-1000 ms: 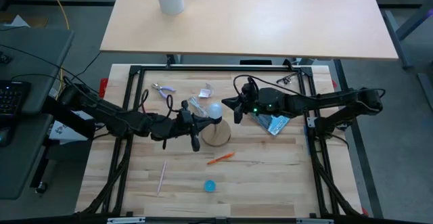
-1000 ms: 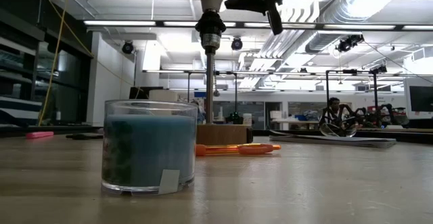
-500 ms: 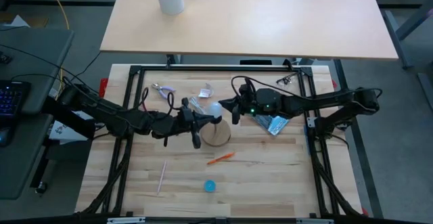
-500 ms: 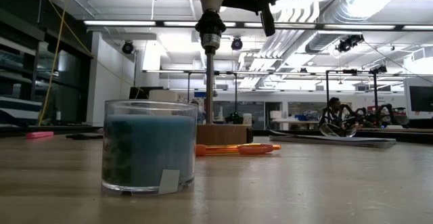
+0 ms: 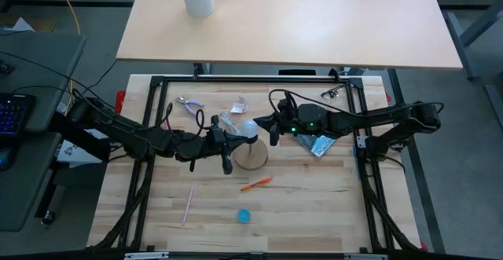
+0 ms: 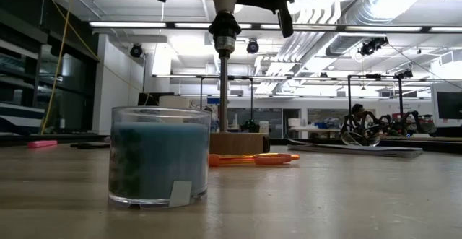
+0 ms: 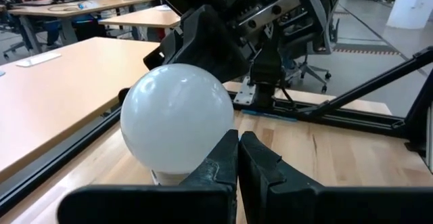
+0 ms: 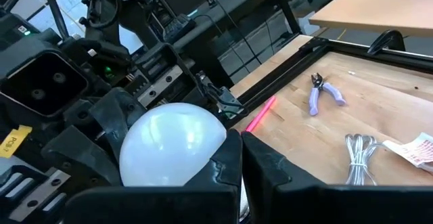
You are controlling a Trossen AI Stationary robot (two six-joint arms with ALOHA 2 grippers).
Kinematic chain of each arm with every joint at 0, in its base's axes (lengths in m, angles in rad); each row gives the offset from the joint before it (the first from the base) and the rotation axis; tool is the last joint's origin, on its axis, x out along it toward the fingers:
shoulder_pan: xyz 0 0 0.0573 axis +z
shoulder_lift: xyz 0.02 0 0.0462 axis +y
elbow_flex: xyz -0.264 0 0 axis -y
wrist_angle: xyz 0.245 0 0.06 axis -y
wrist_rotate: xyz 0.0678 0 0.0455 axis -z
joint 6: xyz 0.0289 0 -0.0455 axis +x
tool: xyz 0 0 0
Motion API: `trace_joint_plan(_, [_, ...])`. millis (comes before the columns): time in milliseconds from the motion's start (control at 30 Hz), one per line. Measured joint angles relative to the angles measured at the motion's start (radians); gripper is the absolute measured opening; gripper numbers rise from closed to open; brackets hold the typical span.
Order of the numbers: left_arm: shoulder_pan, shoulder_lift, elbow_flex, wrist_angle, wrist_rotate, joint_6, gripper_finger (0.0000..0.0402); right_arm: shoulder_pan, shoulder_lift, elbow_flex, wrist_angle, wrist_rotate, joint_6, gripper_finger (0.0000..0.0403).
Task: Screw lightbulb
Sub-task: Insert the light bulb into the lamp
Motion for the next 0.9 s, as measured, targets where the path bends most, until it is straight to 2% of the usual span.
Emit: trace_joint_plan(900, [0.0, -0.001, -0.002, 0.002, -0.056, 0.016, 0.0, 0.013, -0.016, 0.0, -0.034, -0.013, 0.017, 0.0])
